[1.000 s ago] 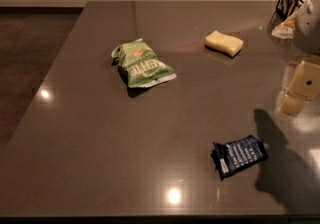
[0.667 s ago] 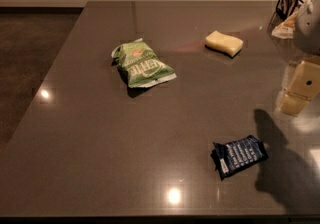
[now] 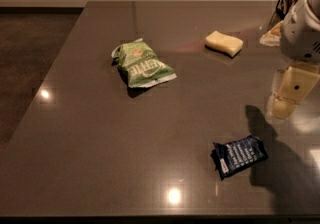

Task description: Move rxbar blueberry near sponge

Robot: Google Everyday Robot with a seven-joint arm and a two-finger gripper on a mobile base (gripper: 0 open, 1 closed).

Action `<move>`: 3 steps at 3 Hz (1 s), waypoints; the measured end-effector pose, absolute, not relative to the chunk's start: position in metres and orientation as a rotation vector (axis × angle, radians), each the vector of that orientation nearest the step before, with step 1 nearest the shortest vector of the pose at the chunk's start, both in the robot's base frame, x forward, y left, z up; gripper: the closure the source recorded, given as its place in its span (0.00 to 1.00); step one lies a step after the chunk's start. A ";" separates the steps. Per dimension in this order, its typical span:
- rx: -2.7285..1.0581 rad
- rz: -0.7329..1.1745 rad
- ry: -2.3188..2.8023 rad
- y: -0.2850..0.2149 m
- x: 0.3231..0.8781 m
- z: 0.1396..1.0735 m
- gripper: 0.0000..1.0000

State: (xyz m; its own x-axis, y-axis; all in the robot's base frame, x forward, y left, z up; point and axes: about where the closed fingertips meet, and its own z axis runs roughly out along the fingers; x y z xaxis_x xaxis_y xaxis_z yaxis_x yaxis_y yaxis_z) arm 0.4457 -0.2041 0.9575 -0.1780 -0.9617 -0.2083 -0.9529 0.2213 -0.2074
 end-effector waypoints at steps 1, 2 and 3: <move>-1.940 -0.019 2.133 -0.194 0.431 0.935 0.00; -2.128 -0.003 2.030 -0.184 0.413 0.909 0.00; -2.247 0.020 1.931 -0.176 0.398 0.883 0.00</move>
Offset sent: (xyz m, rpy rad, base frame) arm -0.0577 0.0291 -0.0900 -0.1331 0.1486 0.4578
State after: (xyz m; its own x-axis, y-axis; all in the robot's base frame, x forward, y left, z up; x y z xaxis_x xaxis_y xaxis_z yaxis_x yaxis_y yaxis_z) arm 0.3982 -0.1759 0.8832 0.1571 -0.9795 -0.1260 -0.9819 -0.1412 -0.1265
